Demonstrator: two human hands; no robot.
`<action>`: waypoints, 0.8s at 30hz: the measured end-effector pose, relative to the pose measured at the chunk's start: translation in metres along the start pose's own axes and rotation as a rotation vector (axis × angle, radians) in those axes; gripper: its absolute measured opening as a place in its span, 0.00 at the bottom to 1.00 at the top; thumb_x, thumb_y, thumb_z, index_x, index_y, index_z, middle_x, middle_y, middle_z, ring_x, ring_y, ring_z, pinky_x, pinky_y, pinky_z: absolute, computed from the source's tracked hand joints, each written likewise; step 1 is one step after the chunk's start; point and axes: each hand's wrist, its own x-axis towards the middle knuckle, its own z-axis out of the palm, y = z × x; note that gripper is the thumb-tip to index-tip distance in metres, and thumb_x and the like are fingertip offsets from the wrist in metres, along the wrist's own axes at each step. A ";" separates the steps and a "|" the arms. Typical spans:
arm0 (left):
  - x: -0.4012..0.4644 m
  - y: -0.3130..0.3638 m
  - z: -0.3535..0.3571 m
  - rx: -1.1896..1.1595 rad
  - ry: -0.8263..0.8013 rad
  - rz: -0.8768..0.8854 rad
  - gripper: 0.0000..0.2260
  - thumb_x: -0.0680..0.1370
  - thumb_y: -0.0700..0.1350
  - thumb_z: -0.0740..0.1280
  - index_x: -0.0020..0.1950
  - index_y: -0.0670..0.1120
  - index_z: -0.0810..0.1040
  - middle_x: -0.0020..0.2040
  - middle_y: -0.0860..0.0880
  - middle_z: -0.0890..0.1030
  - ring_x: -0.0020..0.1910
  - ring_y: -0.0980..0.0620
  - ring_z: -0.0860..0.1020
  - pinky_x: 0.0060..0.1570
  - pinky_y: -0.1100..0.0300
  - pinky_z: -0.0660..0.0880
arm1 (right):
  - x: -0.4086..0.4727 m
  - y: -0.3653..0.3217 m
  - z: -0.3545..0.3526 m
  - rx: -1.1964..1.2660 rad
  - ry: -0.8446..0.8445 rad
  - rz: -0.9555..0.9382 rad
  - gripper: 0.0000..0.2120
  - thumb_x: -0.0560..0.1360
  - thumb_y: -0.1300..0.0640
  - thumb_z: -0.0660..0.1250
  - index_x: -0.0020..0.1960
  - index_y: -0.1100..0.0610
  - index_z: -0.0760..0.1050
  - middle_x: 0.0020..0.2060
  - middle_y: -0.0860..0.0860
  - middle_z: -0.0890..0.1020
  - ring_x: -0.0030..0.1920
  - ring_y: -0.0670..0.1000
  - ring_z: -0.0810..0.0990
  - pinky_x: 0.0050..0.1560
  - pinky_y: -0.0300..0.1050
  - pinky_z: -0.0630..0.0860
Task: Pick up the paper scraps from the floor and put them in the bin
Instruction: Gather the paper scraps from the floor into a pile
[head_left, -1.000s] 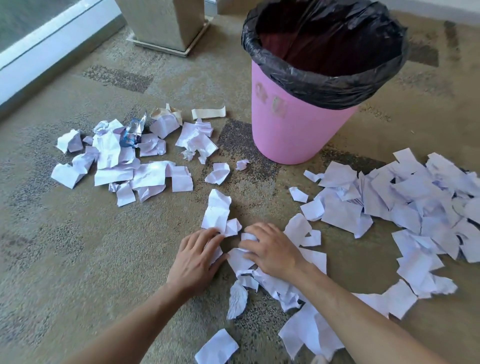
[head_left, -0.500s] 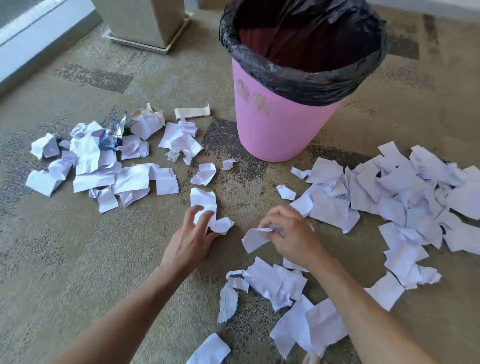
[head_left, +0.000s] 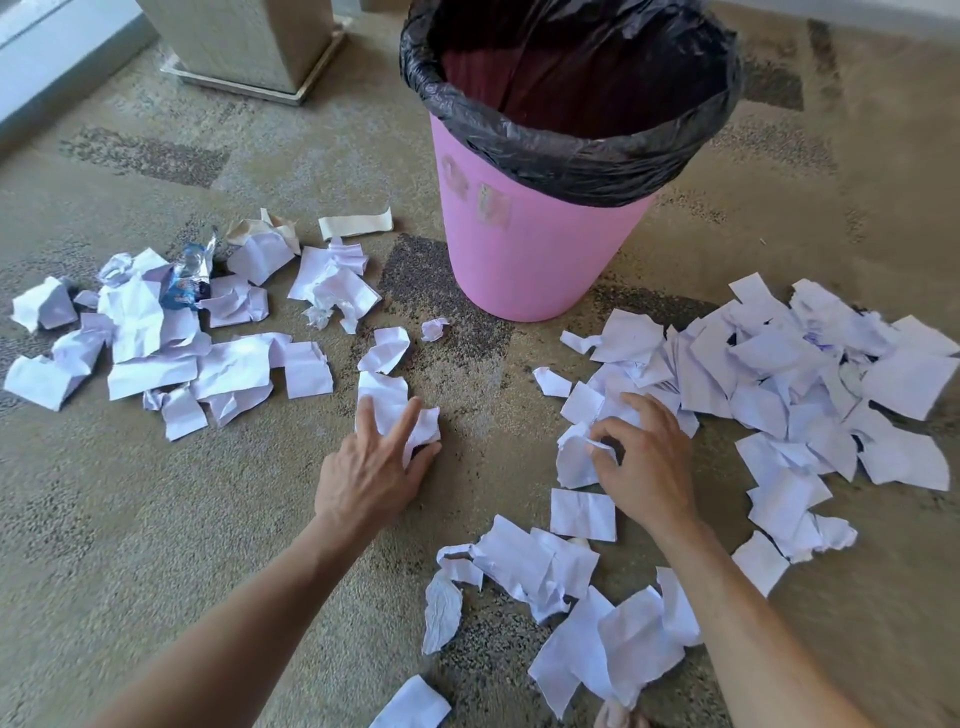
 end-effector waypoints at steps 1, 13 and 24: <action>0.001 -0.001 0.000 0.006 -0.001 0.013 0.26 0.77 0.67 0.51 0.72 0.58 0.61 0.69 0.38 0.63 0.37 0.40 0.80 0.26 0.54 0.74 | 0.000 0.000 -0.002 0.020 -0.001 0.039 0.06 0.71 0.56 0.73 0.45 0.47 0.80 0.66 0.52 0.72 0.69 0.55 0.67 0.57 0.59 0.75; 0.015 -0.015 0.000 -0.043 0.053 0.073 0.15 0.77 0.38 0.66 0.59 0.49 0.67 0.53 0.43 0.73 0.26 0.44 0.77 0.20 0.59 0.66 | -0.008 -0.017 0.009 0.400 -0.074 0.225 0.04 0.71 0.59 0.74 0.41 0.53 0.80 0.46 0.48 0.80 0.45 0.45 0.78 0.48 0.37 0.69; 0.030 -0.018 -0.009 -0.557 0.088 -0.354 0.04 0.79 0.48 0.65 0.52 0.50 0.75 0.68 0.43 0.67 0.49 0.38 0.78 0.47 0.52 0.72 | -0.010 -0.020 0.012 0.738 -0.109 0.386 0.04 0.69 0.58 0.76 0.39 0.52 0.82 0.39 0.44 0.84 0.46 0.43 0.80 0.47 0.39 0.75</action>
